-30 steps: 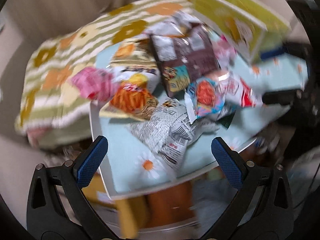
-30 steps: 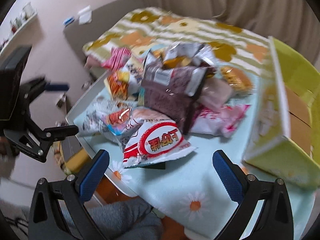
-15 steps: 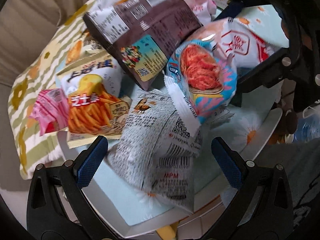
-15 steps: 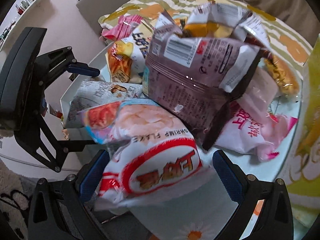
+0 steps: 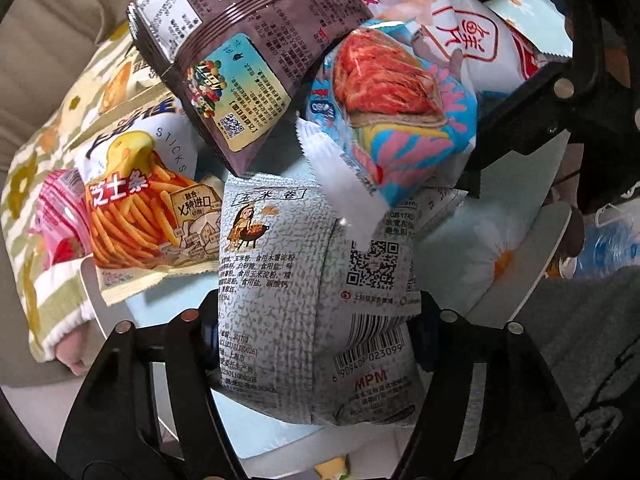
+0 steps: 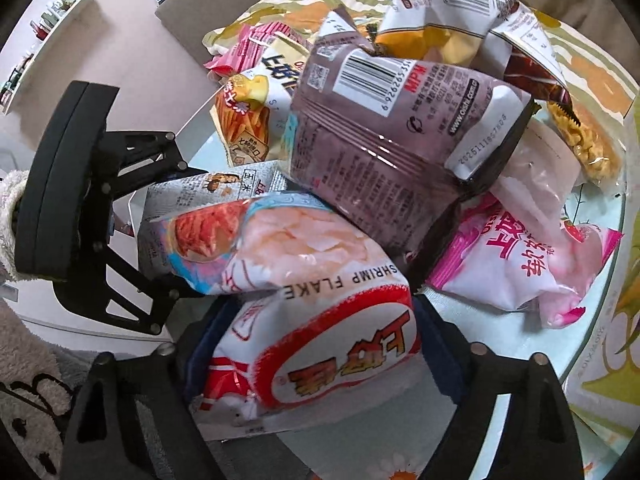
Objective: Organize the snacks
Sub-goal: 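Grasp the grey printed snack bag with the left gripper while the right grasps the shrimp flakes bag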
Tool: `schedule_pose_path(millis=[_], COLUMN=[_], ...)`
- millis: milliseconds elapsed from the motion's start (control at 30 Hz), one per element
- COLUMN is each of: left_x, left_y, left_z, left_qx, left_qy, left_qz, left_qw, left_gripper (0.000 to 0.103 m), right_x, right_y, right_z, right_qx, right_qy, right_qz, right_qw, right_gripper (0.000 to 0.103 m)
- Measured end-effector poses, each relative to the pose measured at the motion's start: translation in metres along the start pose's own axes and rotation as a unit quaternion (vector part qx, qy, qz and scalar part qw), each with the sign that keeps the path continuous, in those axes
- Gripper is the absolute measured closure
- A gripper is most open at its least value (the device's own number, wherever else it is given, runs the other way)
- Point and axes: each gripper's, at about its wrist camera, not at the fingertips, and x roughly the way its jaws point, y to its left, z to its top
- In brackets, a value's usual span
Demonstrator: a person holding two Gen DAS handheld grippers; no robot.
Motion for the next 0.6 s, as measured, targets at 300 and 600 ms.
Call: schedule_pose_path(millis=[300, 600], left_x=[-0.018, -0.051], left_y=[0.001, 0.002], left_z=[-0.012, -0.023], left_qx=[-0.028, -0.059], left_qy=[-0.004, -0.022], left_qz=[0.005, 0.023], left_qw=[0.9996, 0.9977], left_gripper=[0.040, 0.040], right_x=[-0.024, -0.059], right_y=[0.004, 0.007], right_z=[-0.010, -0.036], right_qx=[0.022, 0.040], right_qy=[-0.020, -0.031], right_qz=[0.012, -0.001], right_qw=[0.999, 0.999], right_gripper=[0.027, 0.027])
